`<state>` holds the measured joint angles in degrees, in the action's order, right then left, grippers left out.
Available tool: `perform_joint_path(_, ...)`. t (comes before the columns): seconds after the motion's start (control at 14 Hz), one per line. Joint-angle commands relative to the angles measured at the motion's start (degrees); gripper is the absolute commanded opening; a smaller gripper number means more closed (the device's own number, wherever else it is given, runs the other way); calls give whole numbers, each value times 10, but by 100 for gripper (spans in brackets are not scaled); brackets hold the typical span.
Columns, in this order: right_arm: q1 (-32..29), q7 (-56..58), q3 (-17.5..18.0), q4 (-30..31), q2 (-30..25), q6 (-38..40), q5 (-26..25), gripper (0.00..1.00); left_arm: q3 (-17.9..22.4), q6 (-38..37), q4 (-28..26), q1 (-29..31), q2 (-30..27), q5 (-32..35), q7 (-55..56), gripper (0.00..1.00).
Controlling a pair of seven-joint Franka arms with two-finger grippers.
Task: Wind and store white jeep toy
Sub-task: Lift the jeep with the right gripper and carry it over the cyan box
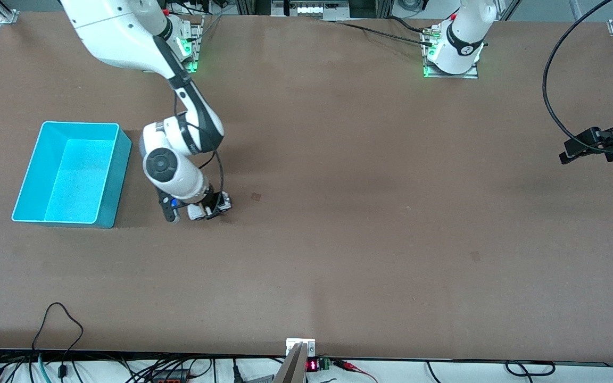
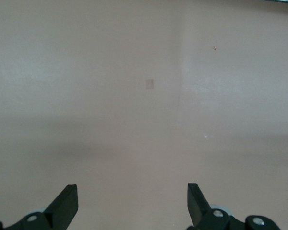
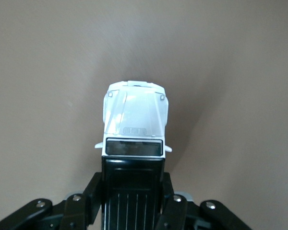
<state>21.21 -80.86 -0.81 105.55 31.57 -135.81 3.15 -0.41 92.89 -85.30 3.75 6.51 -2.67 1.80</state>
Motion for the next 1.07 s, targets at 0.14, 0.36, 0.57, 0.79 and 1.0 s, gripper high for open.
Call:
perform_joint_path(0.14, -62, 191, 5, 5, -91, 104, 8, 0, -3, 4, -8, 1, -8, -2, -3, 100)
perform_joint_path(0.36, -108, 334, 5, 21, -168, 169, 7, 0, -1, 4, -14, 3, -8, -3, -3, 100)
perform_joint_path(0.57, -157, 474, 6, 53, -230, 218, 5, 0, -2, 3, -14, 2, -9, -2, -3, 100)
perform_joint_path(0.79, -226, 625, 7, 82, -274, 253, 1, 0, -2, -3, -14, 2, -10, -2, -2, 100)
perform_joint_path(1.0, -275, 740, 7, 103, -288, 253, -5, 0, -4, -4, -14, 0, -10, -2, -1, 100)
